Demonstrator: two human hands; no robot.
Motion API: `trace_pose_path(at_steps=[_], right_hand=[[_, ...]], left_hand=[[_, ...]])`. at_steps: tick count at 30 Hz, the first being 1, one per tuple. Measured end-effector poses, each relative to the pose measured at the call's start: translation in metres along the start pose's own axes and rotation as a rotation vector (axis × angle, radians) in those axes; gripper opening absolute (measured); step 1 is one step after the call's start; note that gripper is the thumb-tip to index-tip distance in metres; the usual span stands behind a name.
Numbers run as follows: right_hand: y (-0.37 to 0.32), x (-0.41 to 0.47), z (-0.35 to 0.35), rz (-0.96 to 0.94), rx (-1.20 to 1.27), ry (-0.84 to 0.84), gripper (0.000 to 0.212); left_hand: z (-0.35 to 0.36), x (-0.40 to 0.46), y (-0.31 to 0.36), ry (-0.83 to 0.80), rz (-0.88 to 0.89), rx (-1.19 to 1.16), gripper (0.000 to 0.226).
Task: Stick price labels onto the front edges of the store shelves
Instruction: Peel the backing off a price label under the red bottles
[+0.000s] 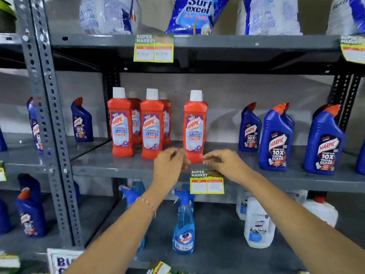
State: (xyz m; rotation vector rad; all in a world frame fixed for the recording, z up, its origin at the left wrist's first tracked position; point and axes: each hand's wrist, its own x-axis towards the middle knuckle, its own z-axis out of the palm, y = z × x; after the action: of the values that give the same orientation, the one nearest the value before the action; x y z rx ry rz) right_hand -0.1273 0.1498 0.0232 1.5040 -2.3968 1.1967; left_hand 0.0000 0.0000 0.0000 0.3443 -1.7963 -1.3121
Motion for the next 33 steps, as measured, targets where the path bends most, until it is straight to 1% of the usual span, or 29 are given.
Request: trace_pose_path(at_steps=[2, 3, 4, 7, 10, 11, 13, 15, 17, 19, 21, 22, 24, 26, 27, 28, 30, 31, 33], right_hand=[[0.007, -0.007, 0.012, 0.055, 0.011, -0.013, 0.033], [0.011, -0.012, 0.019, 0.063, -0.002, 0.008, 0.036], [0.014, -0.017, 0.025, 0.072, -0.025, 0.039, 0.038], [0.021, -0.019, 0.028, 0.062, -0.068, 0.15, 0.033], [0.023, -0.018, 0.031, 0.053, -0.083, 0.166, 0.024], [0.022, -0.018, 0.033, 0.051, -0.07, 0.177, 0.022], [0.025, -0.02, 0.036, 0.039, -0.025, 0.212, 0.017], [0.028, -0.023, 0.037, 0.03, 0.023, 0.225, 0.016], [0.031, -0.027, 0.035, 0.017, 0.069, 0.211, 0.016], [0.033, -0.031, 0.031, -0.005, 0.124, 0.178, 0.016], [0.032, -0.036, 0.029, -0.009, 0.172, 0.145, 0.018], [0.03, -0.038, 0.031, -0.004, 0.179, 0.139, 0.019], [0.021, -0.042, 0.045, 0.0, 0.162, 0.159, 0.027], [0.005, -0.042, 0.069, 0.01, 0.2, 0.154, 0.044], [-0.005, -0.039, 0.083, 0.014, 0.222, 0.149, 0.047], [-0.015, -0.033, 0.097, -0.008, 0.198, 0.164, 0.04], [-0.035, -0.017, 0.124, -0.111, 0.036, 0.24, 0.014], [-0.047, -0.009, 0.135, -0.145, -0.019, 0.265, 0.007], [-0.063, 0.009, 0.154, -0.176, -0.06, 0.265, 0.007]], left_hand=[[0.004, -0.018, -0.023, 0.077, 0.017, 0.183, 0.018], [0.007, -0.027, -0.036, 0.084, 0.032, 0.197, 0.012], [0.011, -0.037, -0.043, 0.065, 0.026, 0.189, 0.011], [0.02, -0.03, -0.049, 0.05, 0.095, 0.227, 0.02], [0.024, -0.025, -0.048, 0.04, 0.155, 0.306, 0.008], [0.025, -0.025, -0.047, 0.046, 0.145, 0.293, 0.008], [0.027, -0.023, -0.049, 0.065, 0.115, 0.238, 0.024], [0.029, -0.022, -0.049, 0.077, 0.102, 0.213, 0.032], [0.027, -0.024, -0.05, 0.047, 0.103, 0.173, 0.033], [0.023, -0.029, -0.05, -0.025, 0.105, 0.113, 0.033], [0.017, -0.035, -0.052, -0.085, 0.065, 0.051, 0.032], [0.013, -0.038, -0.053, -0.085, 0.036, 0.019, 0.033], [-0.004, -0.042, -0.06, -0.045, 0.002, -0.043, 0.037], [-0.031, -0.04, -0.066, 0.009, -0.013, -0.066, 0.038], [-0.046, -0.037, -0.068, 0.032, -0.016, -0.058, 0.036], [-0.062, -0.034, -0.071, 0.057, -0.013, -0.041, 0.034], [-0.092, -0.027, -0.076, 0.109, -0.019, 0.004, 0.031], [-0.105, -0.024, -0.078, 0.137, -0.026, 0.025, 0.03], [-0.125, -0.017, -0.081, 0.195, -0.031, 0.067, 0.03]])
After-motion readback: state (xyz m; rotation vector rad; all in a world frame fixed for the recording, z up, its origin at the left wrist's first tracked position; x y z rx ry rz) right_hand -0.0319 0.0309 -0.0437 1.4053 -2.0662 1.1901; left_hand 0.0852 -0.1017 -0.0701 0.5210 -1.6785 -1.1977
